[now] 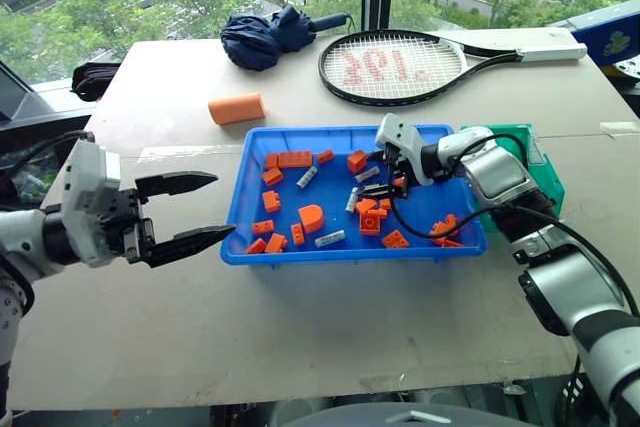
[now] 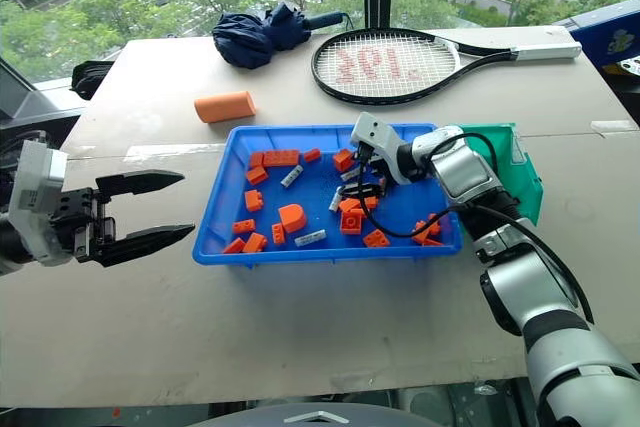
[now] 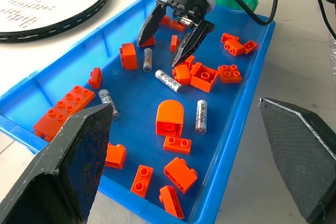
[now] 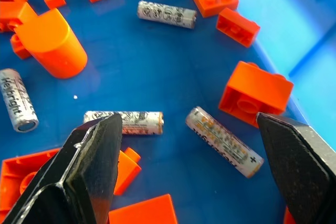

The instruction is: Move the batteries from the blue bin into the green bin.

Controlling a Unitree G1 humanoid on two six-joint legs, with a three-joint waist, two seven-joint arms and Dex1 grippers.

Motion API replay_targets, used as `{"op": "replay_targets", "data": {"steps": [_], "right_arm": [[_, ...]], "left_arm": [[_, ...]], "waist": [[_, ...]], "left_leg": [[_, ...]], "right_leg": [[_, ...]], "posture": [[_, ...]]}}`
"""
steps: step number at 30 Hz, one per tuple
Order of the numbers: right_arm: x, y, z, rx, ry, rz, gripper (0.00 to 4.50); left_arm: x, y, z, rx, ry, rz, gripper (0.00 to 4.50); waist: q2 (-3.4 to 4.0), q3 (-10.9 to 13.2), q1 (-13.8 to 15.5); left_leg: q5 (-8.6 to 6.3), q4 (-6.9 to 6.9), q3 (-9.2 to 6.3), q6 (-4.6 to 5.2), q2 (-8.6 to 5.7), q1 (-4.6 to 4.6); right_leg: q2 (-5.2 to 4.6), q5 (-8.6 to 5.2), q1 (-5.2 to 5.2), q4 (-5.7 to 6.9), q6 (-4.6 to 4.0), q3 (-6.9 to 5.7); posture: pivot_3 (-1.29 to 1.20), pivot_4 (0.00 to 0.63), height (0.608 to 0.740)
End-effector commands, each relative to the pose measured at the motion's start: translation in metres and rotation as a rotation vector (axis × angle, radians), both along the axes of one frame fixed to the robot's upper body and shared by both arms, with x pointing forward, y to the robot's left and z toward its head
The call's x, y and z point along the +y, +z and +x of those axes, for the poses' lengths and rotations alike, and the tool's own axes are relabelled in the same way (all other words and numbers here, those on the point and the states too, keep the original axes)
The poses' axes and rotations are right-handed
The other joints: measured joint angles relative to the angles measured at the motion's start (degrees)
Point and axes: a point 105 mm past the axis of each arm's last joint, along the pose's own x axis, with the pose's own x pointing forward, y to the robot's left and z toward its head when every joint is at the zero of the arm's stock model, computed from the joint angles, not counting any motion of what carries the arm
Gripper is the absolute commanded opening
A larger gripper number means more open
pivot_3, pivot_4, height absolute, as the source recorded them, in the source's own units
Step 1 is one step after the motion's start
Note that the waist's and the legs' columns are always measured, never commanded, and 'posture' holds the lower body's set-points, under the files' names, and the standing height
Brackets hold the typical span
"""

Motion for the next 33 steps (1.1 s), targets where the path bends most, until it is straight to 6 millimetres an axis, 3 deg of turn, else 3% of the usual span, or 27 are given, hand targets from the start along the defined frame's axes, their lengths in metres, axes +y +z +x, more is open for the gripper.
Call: {"op": "replay_targets", "data": {"steps": [1, 10, 17, 25, 28, 33], "right_arm": [[0.008, 0.02, -0.008, -0.031, 0.08, 0.031, 4.09], [0.039, 0.012, -0.05, -0.004, 0.285, -0.017, 4.09], [0.064, -0.009, -0.064, -0.037, 0.381, -0.109, 4.09], [0.07, -0.025, -0.081, -0.025, 0.479, -0.187, 4.09], [0.069, -0.033, -0.082, -0.019, 0.484, -0.226, 3.27], [0.068, -0.034, -0.078, -0.016, 0.448, -0.226, 0.94]], "left_arm": [[0.001, 0.009, -0.004, -0.033, -0.016, 0.018, 4.5], [0.008, 0.003, -0.012, 0.007, -0.06, 0.049, 4.5], [0.019, -0.002, -0.015, 0.036, -0.083, 0.143, 4.5], [0.017, 0.0, -0.019, 0.038, -0.136, 0.183, 4.5], [0.015, 0.0, -0.019, 0.033, -0.151, 0.186, 4.5], [0.013, 0.002, -0.018, 0.025, -0.16, 0.182, 4.5]], "waist": [[0.01, 0.0, -0.12], [0.03, 0.02, -0.22], [0.05, 0.03, -0.22], [0.05, 0.03, -0.19], [0.05, 0.03, -0.19], [0.05, 0.03, -0.19]], "left_leg": [[0.0, 0.0, 0.0, 0.0, 0.0, 0.0], [0.0, -0.02, -0.01, -0.02, 0.03, 0.0], [0.0, -0.02, -0.01, -0.02, 0.02, 0.0], [0.0, -0.02, -0.02, -0.03, 0.02, 0.0], [0.0, -0.02, -0.03, -0.03, 0.02, 0.0], [0.0, -0.02, -0.04, -0.04, 0.02, 0.0]], "right_leg": [[0.0, 0.0, 0.0, 0.0, 0.0, 0.0], [0.04, 0.0, -0.04, 0.03, 0.0, 0.02], [0.04, 0.0, -0.04, 0.02, -0.01, 0.01], [0.04, 0.0, -0.06, 0.02, -0.01, 0.0], [0.04, 0.0, -0.06, 0.01, -0.01, 0.0], [0.05, 0.0, -0.06, 0.03, -0.01, -0.01]], "posture": [[0.0, 0.15, 0.74], [0.0, 0.15, 0.74], [0.0, 0.15, 0.74], [0.0, 0.15, 0.74], [0.0, 0.15, 0.74], [0.0, 0.15, 0.74]]}}
